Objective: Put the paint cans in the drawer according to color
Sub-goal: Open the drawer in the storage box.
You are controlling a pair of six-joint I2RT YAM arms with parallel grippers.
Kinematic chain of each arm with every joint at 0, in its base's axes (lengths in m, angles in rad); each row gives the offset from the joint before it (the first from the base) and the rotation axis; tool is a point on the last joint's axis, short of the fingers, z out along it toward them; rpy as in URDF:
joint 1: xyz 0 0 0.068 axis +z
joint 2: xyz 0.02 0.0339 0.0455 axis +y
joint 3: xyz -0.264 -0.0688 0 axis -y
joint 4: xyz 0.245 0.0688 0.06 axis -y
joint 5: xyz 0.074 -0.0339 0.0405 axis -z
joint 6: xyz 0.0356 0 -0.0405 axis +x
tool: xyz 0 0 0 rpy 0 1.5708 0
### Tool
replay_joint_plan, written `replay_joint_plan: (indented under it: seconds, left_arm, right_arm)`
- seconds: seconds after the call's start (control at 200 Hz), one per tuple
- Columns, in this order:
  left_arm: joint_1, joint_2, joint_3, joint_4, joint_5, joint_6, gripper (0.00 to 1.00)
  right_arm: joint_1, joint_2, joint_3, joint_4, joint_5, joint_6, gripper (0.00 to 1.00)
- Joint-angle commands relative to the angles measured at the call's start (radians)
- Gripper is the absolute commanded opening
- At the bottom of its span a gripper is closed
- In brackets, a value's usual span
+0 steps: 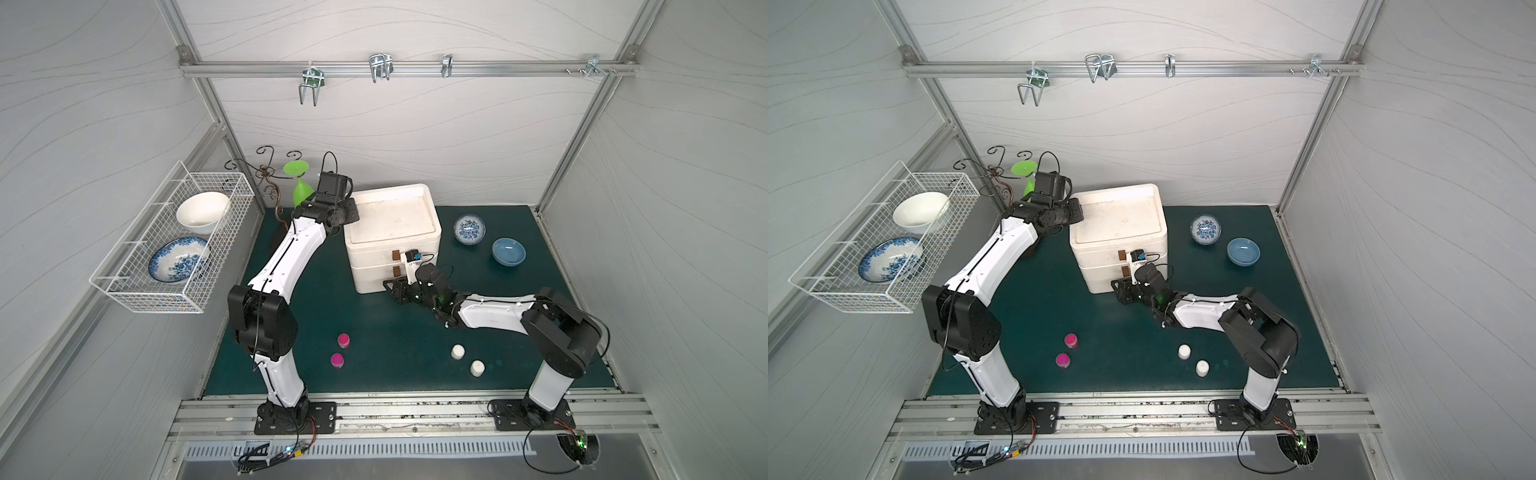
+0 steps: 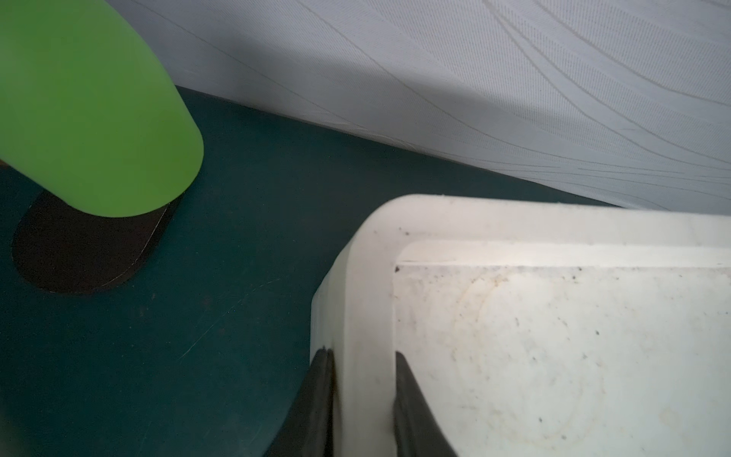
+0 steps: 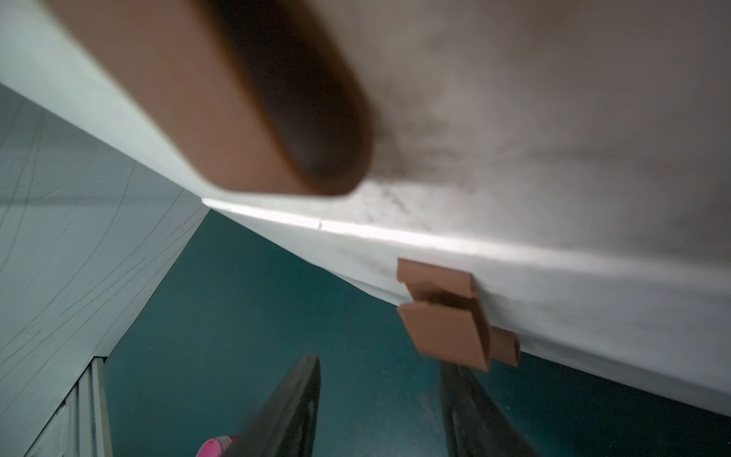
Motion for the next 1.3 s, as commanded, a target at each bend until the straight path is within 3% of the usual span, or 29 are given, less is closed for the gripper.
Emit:
replay_joint_plan:
  seconds: [0.0, 0.235, 0.44, 0.78, 0.88, 1.156, 1.291]
  left_arm:
    - [-0.015, -0.007, -0.018, -0.039, 0.215, -0.084, 0.17]
    - [-0.015, -0.005, -0.02, -0.038, 0.215, -0.087, 0.17]
    - [-0.015, -0.001, -0.021, -0.038, 0.221, -0.09, 0.17]
    - [-0.015, -0.003, -0.019, -0.034, 0.231, -0.094, 0.17]
    - [-0.015, -0.005, -0.021, -0.033, 0.235, -0.095, 0.17]
    - [-0.015, -0.006, -0.022, -0.031, 0.241, -0.098, 0.17]
    - [-0.015, -0.009, -0.022, -0.031, 0.236, -0.099, 0.17]
  right_arm:
    - [-0.023, 0.015, 0.024, 0.076, 0.047, -0.014, 0.51]
    - [-0.063, 0.022, -0.135, 0.363, 0.046, 0.076, 0.44]
    - [-0.067, 0.051, -0.162, 0.485, 0.045, 0.109, 0.41]
    - [-0.058, 0.084, -0.094, 0.469, 0.018, 0.12, 0.39]
    - [-0.055, 0.086, -0.081, 0.458, 0.023, 0.116, 0.32]
    - [-0.047, 0.07, -0.081, 0.417, 0.069, 0.099, 0.0]
    - [-0.046, 0.054, -0.092, 0.388, 0.082, 0.106, 0.0]
